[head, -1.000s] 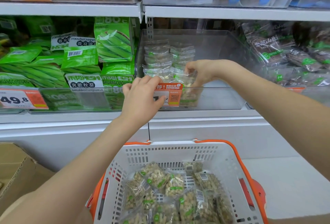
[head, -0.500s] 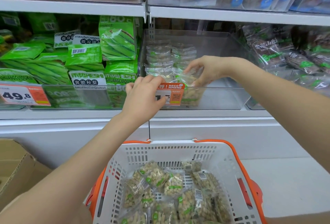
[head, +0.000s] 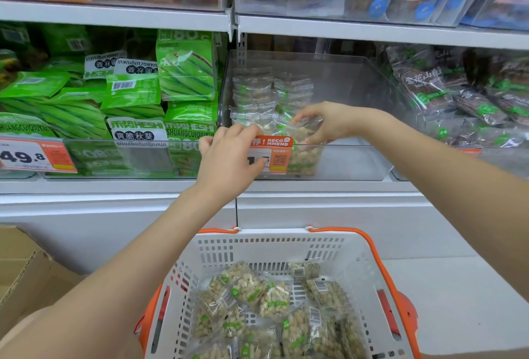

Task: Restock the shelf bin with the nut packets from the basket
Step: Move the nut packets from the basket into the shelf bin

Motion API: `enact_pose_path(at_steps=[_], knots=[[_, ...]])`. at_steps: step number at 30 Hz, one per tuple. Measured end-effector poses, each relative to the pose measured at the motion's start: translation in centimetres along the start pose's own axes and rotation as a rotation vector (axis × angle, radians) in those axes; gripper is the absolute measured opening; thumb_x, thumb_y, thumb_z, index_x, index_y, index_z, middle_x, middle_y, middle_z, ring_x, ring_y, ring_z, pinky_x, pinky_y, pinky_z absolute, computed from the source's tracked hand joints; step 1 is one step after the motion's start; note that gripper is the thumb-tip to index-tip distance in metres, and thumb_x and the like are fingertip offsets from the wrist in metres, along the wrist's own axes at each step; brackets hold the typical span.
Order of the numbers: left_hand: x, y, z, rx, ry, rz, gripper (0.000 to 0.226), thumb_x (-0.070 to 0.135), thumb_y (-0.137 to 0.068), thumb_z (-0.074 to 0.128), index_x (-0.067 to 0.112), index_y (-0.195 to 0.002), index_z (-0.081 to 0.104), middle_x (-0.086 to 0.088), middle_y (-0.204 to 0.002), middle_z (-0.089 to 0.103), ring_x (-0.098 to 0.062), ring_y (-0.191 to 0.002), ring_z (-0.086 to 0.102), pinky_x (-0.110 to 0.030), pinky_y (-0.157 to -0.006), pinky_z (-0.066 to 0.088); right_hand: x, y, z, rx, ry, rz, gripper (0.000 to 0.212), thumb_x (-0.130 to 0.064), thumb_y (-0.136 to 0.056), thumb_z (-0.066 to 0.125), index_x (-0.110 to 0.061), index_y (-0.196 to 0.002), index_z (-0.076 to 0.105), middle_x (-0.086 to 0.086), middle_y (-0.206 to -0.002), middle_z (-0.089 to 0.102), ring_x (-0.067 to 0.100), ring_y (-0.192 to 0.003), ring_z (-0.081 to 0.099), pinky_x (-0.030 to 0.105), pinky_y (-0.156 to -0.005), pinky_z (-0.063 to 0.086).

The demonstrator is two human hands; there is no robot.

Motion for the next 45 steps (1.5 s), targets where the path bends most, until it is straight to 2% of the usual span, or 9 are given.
enact_pose_path(at_steps=[5,10,19,24,27,30,38,43,45], knots=[[0.0,-0.1,-0.1,-0.009,0.020,0.000,0.035,0.035,-0.084,0.063,0.025,-0.115,0.052,0.005,-0.108,0.052,-0.020,-0.105,0.045,-0.032,-0.077,0.016,1.7,2.1,-0.9,-0.048,-0.248,-0.025,0.081,-0.031,-0.073,0.080,-0.050,-0.139,0.037,-0.008,-0.140,0.039,0.009,-0.125,0.043,0.028,-0.089,0.054],[0.0,0.0,-0.2,0.000,0.024,0.012,0.033,0.032,-0.085,0.063,0.024,-0.115,0.052,0.007,-0.103,0.048,-0.020,-0.104,0.045,-0.032,-0.078,0.017,3.2,2.7,-0.3,0.013,-0.581,0.026,0.054,0.001,-0.080,0.071,-0.033,-0.119,0.055,0.002,-0.110,0.061,0.011,-0.092,0.065,0.023,-0.069,0.059],[-0.1,0.3,0.1,0.007,0.020,0.031,0.040,0.027,-0.084,0.064,0.024,-0.121,0.049,0.002,-0.115,0.050,-0.023,-0.111,0.044,-0.033,-0.082,0.021,2.8,3.0,0.8,0.158,-0.471,0.022,0.053,-0.009,-0.079,0.075,-0.026,-0.123,0.052,0.004,-0.103,0.063,0.015,-0.090,0.062,0.020,-0.071,0.057],[-0.3,1.6,-0.9,0.205,0.293,0.033,0.058,0.011,-0.073,0.073,0.020,-0.126,0.051,-0.003,-0.123,0.048,-0.025,-0.115,0.042,-0.043,-0.094,0.040,2.8,6.0,2.0,0.498,-0.596,-0.071,0.065,-0.013,-0.074,0.081,-0.025,-0.127,0.046,0.007,-0.104,0.064,0.013,-0.090,0.066,0.018,-0.082,0.051],[-0.4,3.7,-0.6,0.299,0.381,0.004,0.048,0.008,-0.072,0.074,0.014,-0.116,0.055,-0.001,-0.111,0.050,-0.019,-0.105,0.047,-0.034,-0.090,0.042,2.8,9.8,5.2,0.722,-0.661,-0.161,0.052,-0.011,-0.075,0.080,-0.023,-0.115,0.050,0.008,-0.106,0.060,0.015,-0.101,0.061,0.024,-0.093,0.050],[-0.5,6.7,1.2,0.248,0.464,-0.029,0.039,0.007,-0.074,0.074,0.013,-0.108,0.056,0.004,-0.101,0.047,-0.004,-0.086,0.043,-0.019,-0.078,0.037,3.3,13.9,10.0,0.859,-0.735,-0.166,0.040,-0.005,-0.078,0.077,-0.019,-0.106,0.052,0.006,-0.095,0.060,0.014,-0.091,0.060,0.021,-0.084,0.052],[-5.8,14.3,11.5,-0.425,0.346,-0.349,0.044,0.025,-0.072,0.081,0.016,-0.108,0.058,-0.003,-0.107,0.056,-0.018,-0.094,0.054,-0.034,-0.081,0.047,10.8,16.3,25.9,0.294,-0.540,0.357,0.033,-0.020,-0.081,0.076,-0.017,-0.106,0.054,-0.001,-0.094,0.052,0.021,-0.082,0.054,0.026,-0.064,0.048],[-8.6,19.4,17.1,-0.770,0.259,-0.594,0.037,0.021,-0.076,0.076,0.012,-0.103,0.053,-0.006,-0.099,0.056,-0.022,-0.090,0.055,-0.029,-0.072,0.045,16.1,18.3,33.1,-0.134,-0.238,0.554,0.068,-0.026,-0.079,0.077,-0.014,-0.132,0.036,-0.010,-0.099,0.047,0.016,-0.093,0.050,0.021,-0.068,0.041],[-9.6,21.5,18.6,-0.985,0.133,-0.642,0.055,0.021,-0.077,0.074,0.006,-0.121,0.045,-0.011,-0.101,0.059,-0.023,-0.087,0.056,-0.034,-0.079,0.050,17.6,19.0,34.7,-0.252,-0.243,0.623,0.088,-0.035,-0.074,0.080,-0.013,-0.141,0.027,0.000,-0.121,0.052,0.022,-0.110,0.052,0.023,-0.082,0.045]])
Point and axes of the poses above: each hand's wrist, its own y-axis away from the middle knuckle, its own z-axis out of the palm, x = y × z, the point moved 1 cm from there along -y, towards the middle knuckle
